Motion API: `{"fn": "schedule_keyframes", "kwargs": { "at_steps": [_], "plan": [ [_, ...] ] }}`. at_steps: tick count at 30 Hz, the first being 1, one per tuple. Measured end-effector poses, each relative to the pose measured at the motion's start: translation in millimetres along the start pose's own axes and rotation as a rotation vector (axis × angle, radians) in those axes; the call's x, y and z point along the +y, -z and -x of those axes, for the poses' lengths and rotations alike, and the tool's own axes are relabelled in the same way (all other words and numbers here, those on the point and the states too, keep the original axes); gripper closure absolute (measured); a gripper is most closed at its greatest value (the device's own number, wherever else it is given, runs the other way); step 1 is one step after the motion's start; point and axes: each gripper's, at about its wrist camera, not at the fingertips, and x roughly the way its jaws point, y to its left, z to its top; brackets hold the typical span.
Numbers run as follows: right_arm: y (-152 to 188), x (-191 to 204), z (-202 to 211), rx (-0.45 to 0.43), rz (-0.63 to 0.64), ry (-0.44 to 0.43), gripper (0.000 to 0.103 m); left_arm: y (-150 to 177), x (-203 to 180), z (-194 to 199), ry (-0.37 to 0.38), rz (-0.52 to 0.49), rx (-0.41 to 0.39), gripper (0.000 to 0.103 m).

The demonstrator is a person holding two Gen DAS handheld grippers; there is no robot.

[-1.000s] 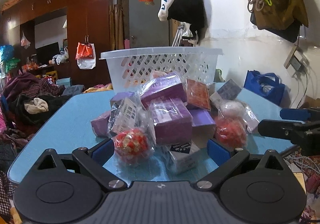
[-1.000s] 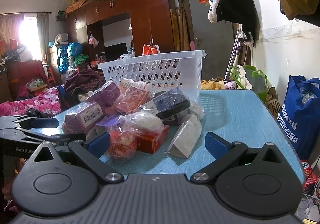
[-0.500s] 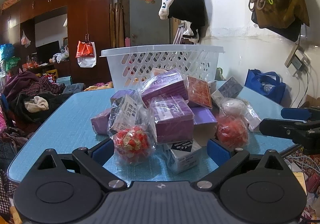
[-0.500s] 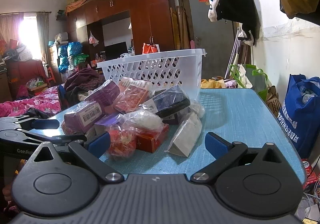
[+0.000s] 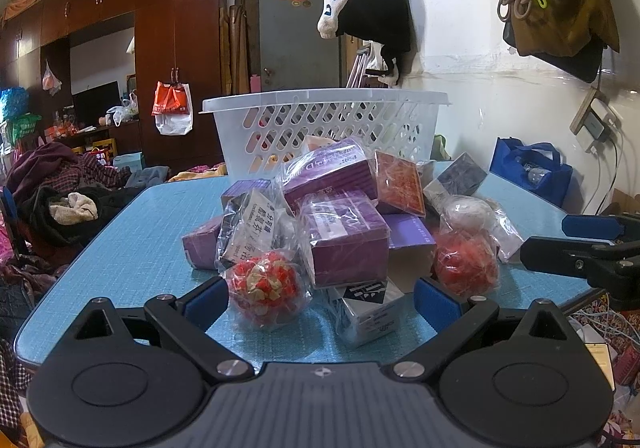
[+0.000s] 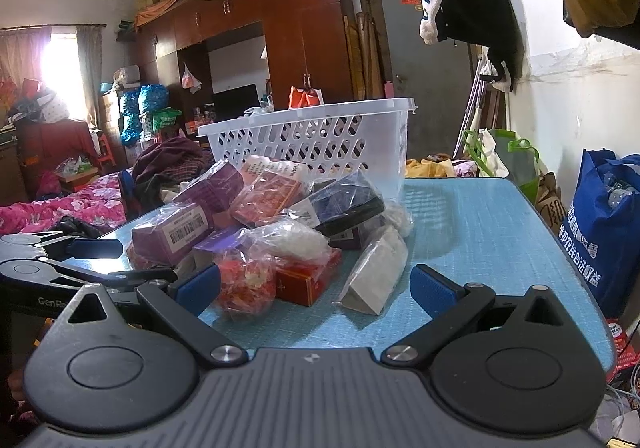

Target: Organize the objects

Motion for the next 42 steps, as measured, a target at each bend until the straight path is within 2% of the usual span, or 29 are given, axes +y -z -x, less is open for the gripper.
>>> {"fn": "schedule_keyframes", "kwargs": {
  "at_steps": [7, 11, 16, 21, 28, 31, 32, 35, 37, 42],
  "plan": [
    [0, -1, -1, -0.002, -0.005, 0.001, 0.000, -2, 8, 0, 0.008, 0.003, -0.025, 0.002],
    [2, -7, -4, 0.001, -0.026, -0.010, 0.002, -4, 22, -4, 0.030, 0.017, -0.036, 0.007],
    [5, -12, -10, 0.013, -0.032, -0.001, 0.014, -7, 27, -8, 0.060, 0.036, -0.053, 0.009],
    [6, -16, -18, 0.026, -0.043, 0.010, 0.031, -9, 22, -11, 0.090, 0.028, -0.072, 0.010],
    [6, -17, -27, 0.034, -0.033, 0.034, 0.033, -14, 11, -24, 0.103, 0.019, -0.088, 0.010],
    [5, -20, -30, 0.041, -0.034, 0.052, 0.037, -15, 10, -29, 0.116, 0.035, -0.089, 0.016],
    [5, -21, -31, 0.051, -0.037, 0.050, 0.044, -15, 11, -30, 0.129, 0.042, -0.086, 0.019],
    [6, -20, -30, 0.053, -0.020, 0.060, 0.050, -16, 10, -30, 0.148, 0.047, -0.092, 0.027],
    [5, -19, -29, 0.054, -0.013, 0.071, 0.059, -15, 9, -29, 0.160, 0.048, -0.099, 0.031],
    [6, -21, -26, 0.050, -0.016, 0.074, 0.060, -12, 10, -30, 0.169, 0.050, -0.115, 0.033]
  ]
}}
